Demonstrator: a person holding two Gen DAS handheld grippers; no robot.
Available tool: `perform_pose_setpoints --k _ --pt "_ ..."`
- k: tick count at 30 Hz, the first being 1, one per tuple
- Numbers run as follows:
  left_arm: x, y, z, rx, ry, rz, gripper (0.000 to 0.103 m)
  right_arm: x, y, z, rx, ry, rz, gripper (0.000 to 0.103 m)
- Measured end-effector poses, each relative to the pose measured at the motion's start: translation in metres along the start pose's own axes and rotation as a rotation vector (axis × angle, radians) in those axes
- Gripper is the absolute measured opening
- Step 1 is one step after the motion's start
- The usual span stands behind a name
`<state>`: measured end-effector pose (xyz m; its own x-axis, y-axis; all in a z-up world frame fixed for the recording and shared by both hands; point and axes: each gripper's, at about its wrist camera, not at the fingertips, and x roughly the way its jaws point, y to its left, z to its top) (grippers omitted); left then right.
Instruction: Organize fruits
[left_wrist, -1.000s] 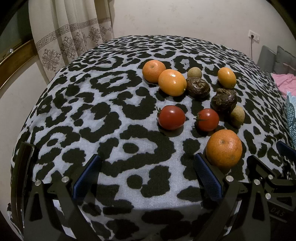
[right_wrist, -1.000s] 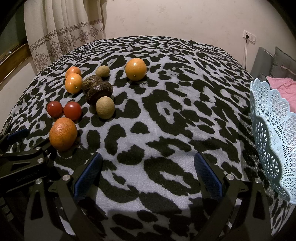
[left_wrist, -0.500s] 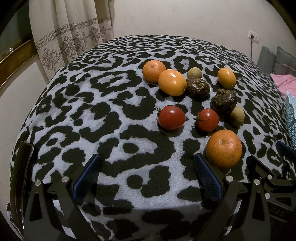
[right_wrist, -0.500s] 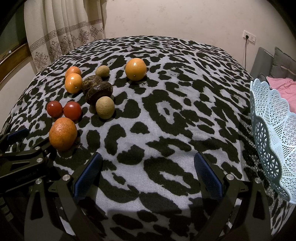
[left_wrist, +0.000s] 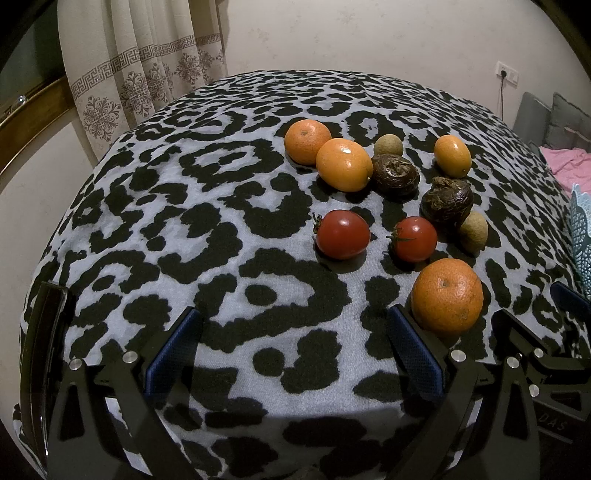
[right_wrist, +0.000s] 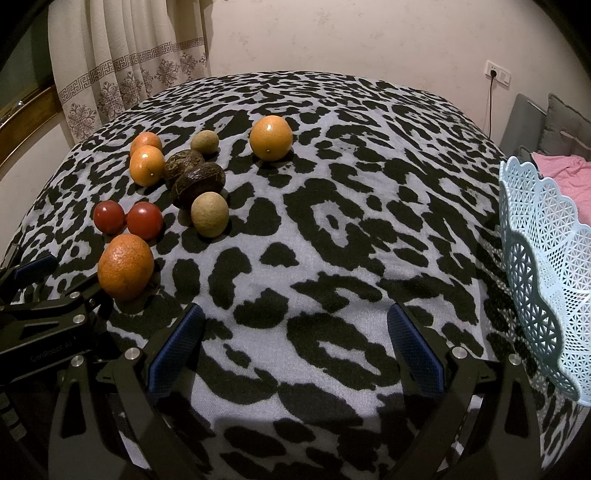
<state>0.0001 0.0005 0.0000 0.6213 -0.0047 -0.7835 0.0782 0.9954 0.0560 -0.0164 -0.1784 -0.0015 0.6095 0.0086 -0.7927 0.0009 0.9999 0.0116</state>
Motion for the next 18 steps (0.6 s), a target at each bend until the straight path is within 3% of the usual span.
perform_pose_setpoints --k 18 --pt "0.0 0.0002 0.0 -0.001 0.001 -0.001 0.098 0.0003 -0.0007 0.0007 -0.008 0.007 0.008 0.101"
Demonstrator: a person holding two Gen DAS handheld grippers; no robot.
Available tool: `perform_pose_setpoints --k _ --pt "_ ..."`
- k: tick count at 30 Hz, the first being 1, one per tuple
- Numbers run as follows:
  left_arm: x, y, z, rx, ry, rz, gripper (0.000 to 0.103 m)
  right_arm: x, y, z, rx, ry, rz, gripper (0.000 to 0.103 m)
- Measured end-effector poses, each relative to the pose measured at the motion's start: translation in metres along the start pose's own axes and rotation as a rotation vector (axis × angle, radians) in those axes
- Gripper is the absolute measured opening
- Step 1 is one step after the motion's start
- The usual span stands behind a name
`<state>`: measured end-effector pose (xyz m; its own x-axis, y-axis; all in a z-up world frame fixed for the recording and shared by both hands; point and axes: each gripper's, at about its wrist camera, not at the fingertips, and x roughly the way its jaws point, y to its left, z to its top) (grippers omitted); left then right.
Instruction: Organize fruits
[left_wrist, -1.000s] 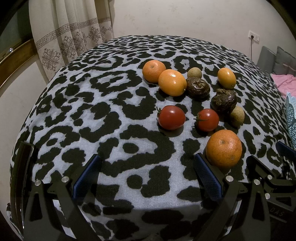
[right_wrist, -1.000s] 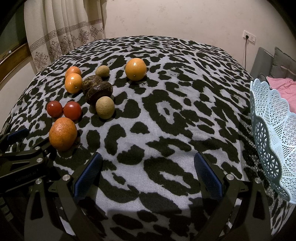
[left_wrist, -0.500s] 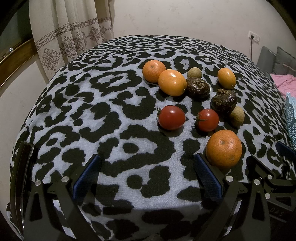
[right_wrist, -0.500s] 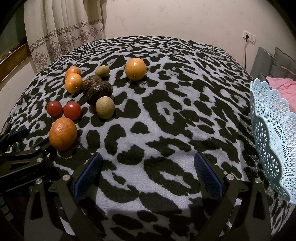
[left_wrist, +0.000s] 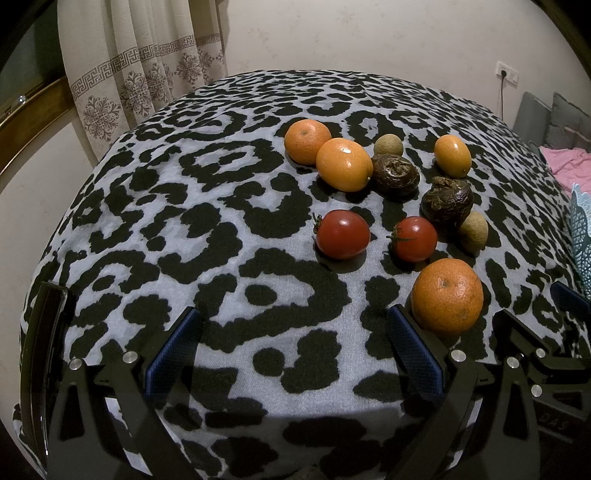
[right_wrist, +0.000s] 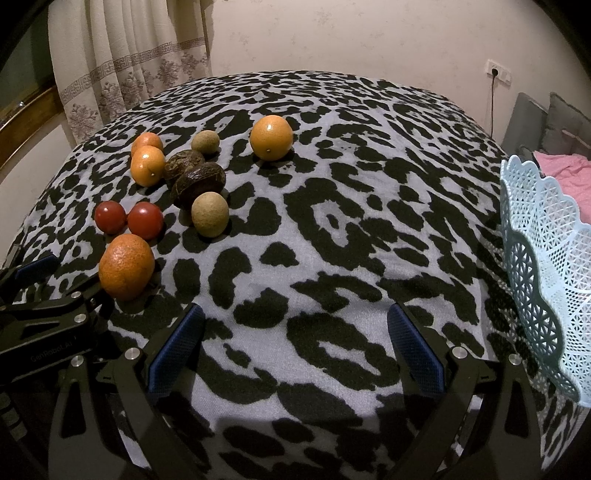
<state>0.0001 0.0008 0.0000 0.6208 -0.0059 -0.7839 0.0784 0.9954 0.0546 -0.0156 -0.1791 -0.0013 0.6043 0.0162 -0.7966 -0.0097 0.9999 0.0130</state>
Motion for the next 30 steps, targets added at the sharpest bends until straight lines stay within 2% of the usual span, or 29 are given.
perform_pose_setpoints --k 11,16,24,26,28,30 --pt "-0.002 0.001 0.0 -0.01 -0.001 -0.027 0.098 0.0 0.001 0.0 -0.004 0.008 0.007 0.101" --pt "-0.012 0.015 -0.003 -0.058 -0.036 -0.089 0.098 -0.002 0.002 0.002 -0.009 0.016 0.001 0.101" --pt "-0.03 0.035 -0.002 -0.066 -0.102 -0.085 0.098 -0.002 0.003 0.001 -0.039 0.033 0.018 0.101" --pt "-0.032 0.042 0.0 -0.08 -0.111 -0.074 0.098 -0.006 0.004 0.0 -0.035 0.025 0.056 0.101" --pt "-0.033 0.049 0.002 -0.084 -0.12 -0.059 0.098 -0.015 0.007 0.001 -0.011 0.001 0.133 0.101" --pt "-0.036 0.055 0.003 -0.087 -0.134 -0.039 0.098 -0.025 0.016 0.004 -0.014 -0.043 0.172 0.101"
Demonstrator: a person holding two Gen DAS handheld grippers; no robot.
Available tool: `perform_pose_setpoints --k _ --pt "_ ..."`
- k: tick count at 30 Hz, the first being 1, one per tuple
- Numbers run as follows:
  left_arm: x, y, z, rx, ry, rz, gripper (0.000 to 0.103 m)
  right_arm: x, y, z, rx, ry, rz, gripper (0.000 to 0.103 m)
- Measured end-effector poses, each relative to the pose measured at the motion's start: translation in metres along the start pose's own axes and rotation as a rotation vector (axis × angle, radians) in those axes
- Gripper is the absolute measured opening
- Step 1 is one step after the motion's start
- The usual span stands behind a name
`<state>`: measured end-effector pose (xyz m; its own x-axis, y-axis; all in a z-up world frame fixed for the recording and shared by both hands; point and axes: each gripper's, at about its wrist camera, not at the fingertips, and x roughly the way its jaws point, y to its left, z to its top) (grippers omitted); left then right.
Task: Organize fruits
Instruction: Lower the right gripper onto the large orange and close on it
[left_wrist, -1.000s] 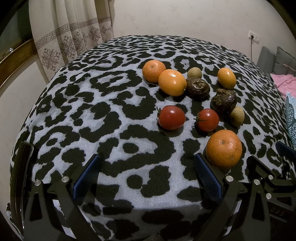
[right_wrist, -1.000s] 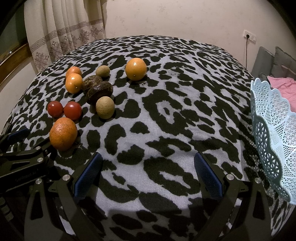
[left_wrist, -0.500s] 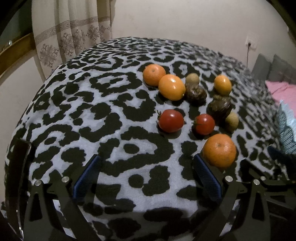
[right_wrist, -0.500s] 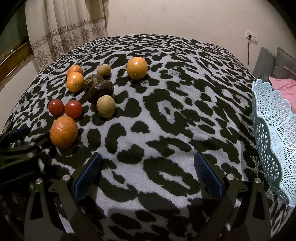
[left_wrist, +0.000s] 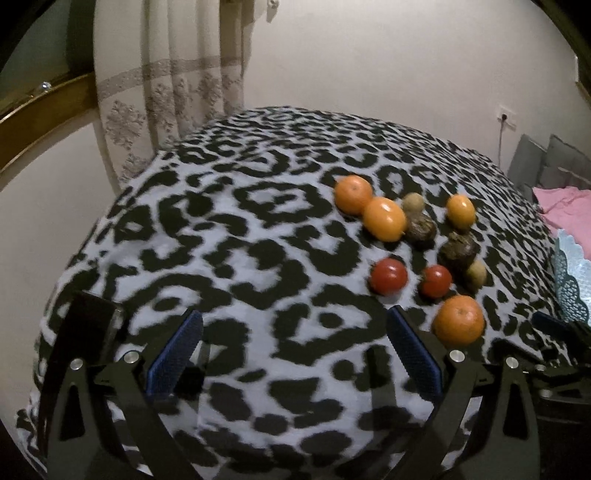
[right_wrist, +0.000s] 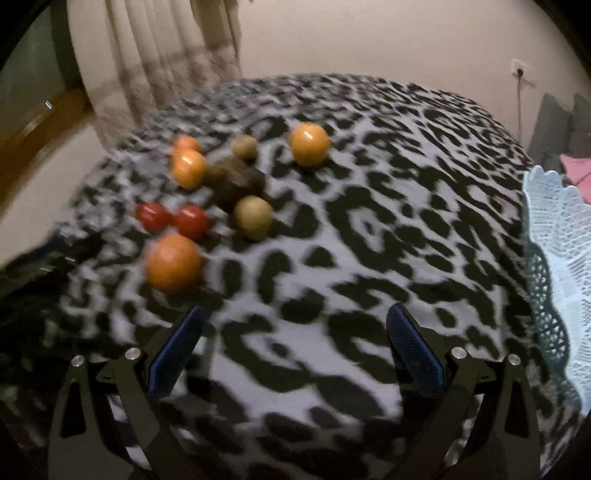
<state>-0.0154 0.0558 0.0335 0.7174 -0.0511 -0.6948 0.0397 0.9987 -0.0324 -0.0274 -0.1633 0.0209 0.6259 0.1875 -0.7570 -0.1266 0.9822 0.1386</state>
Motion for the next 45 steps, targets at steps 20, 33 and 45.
perform_pose_setpoints --k 20,33,45 --pt "-0.002 0.034 0.005 -0.066 -0.013 0.041 0.098 0.039 0.051 0.02 -0.092 0.05 0.123 0.045" --pt "0.012 -0.017 0.009 0.056 0.013 -0.008 0.086 -0.012 0.002 0.003 0.026 -0.047 0.099 0.04" --pt "0.033 -0.047 0.017 0.08 0.059 -0.121 0.069 -0.025 -0.021 -0.01 0.084 -0.062 0.107 0.04"
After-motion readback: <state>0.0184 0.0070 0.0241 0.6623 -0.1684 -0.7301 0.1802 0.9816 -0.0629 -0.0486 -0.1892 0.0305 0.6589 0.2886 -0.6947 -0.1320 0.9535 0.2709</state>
